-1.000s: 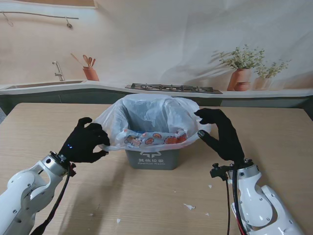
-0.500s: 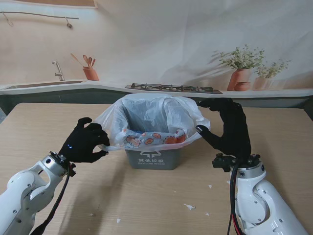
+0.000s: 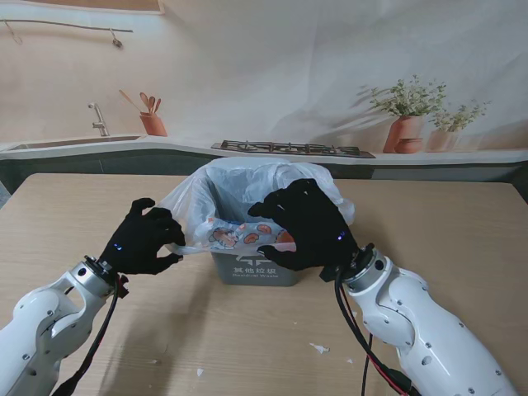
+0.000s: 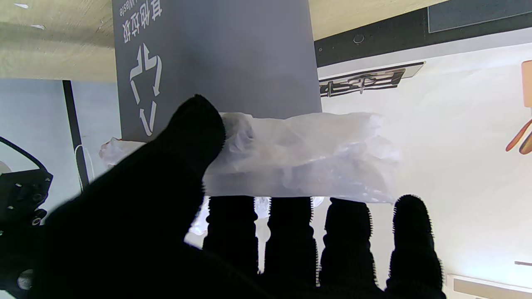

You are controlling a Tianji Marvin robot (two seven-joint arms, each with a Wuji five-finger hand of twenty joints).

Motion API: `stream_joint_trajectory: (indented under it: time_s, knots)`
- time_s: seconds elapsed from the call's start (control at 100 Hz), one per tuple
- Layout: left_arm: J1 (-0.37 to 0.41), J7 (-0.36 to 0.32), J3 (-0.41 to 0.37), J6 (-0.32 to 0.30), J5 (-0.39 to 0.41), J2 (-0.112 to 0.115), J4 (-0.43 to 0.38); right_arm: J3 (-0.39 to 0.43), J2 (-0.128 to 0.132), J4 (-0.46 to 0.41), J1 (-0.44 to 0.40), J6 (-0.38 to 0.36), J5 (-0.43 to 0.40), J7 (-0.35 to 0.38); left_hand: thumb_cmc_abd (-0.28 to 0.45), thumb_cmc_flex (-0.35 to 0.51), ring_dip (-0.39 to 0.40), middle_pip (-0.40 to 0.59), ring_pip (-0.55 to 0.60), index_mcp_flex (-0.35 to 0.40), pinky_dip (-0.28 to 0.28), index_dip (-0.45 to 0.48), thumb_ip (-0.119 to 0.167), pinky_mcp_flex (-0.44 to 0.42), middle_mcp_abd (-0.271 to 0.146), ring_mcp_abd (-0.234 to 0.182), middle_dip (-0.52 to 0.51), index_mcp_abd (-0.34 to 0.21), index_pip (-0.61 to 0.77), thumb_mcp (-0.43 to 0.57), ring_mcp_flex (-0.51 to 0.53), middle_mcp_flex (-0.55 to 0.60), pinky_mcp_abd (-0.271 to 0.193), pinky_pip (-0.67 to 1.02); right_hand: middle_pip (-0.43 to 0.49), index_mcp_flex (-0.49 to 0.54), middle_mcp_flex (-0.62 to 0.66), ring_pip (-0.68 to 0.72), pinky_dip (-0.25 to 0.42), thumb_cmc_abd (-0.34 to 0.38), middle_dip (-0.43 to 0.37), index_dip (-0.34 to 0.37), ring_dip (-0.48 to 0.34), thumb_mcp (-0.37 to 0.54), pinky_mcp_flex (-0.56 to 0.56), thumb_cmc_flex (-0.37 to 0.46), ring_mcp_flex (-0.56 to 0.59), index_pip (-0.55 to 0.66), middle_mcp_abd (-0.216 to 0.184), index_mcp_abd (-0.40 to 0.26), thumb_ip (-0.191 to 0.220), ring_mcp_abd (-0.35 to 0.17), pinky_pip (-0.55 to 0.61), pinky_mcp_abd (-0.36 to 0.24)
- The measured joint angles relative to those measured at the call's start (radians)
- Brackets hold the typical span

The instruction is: Fit the garbage bag over the bin

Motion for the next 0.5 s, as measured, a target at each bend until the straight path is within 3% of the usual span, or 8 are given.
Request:
stream_joint_trajectory:
  time_s: [0.12, 0.25, 0.5]
  knots:
    - [0.001, -0.001, -0.001, 0.000, 0.000, 0.000, 0.000, -0.025, 0.003, 0.022, 0.022, -0.008, 0.032, 0.034, 0.000, 0.000, 0.000, 0.000, 0.000, 0.000, 0.000, 0.000, 0.000, 0.000, 0.000, 0.000, 0.000, 0.000, 0.000, 0.000, 0.000, 0.000, 0.000, 0.000, 0.000, 0.010, 0.020, 0.000, 0.000, 0.000, 0.000, 0.000, 0.000, -0.002, 0.000, -0.002, 0.000, 0.001, 0.001, 0.000, 0.000, 0.000, 0.000, 0.011]
    - [0.001, -0.001, -0.001, 0.000, 0.000, 0.000, 0.000, -0.048, 0.014, 0.047, 0.046, 0.002, -0.039, 0.046, 0.000, 0.000, 0.000, 0.000, 0.000, 0.000, 0.000, 0.000, 0.000, 0.000, 0.000, 0.000, 0.000, 0.000, 0.000, 0.000, 0.000, -0.005, 0.000, 0.000, 0.000, 0.023, 0.030, 0.000, 0.000, 0.000, 0.000, 0.000, 0.000, -0.002, 0.000, -0.002, 0.000, 0.014, 0.001, -0.001, 0.000, 0.000, 0.000, 0.011]
    - [0.001, 0.000, -0.001, 0.000, 0.000, 0.000, 0.000, -0.070, 0.017, 0.102, 0.080, 0.014, 0.003, 0.109, 0.000, 0.000, 0.000, 0.000, 0.000, 0.000, 0.000, 0.000, 0.000, 0.000, 0.000, 0.000, 0.000, 0.000, 0.000, 0.000, 0.000, -0.009, 0.000, 0.000, 0.000, 0.033, 0.038, 0.005, 0.000, 0.000, 0.000, 0.000, 0.000, -0.002, -0.004, -0.002, 0.000, 0.009, 0.001, -0.001, 0.000, 0.010, 0.000, 0.011]
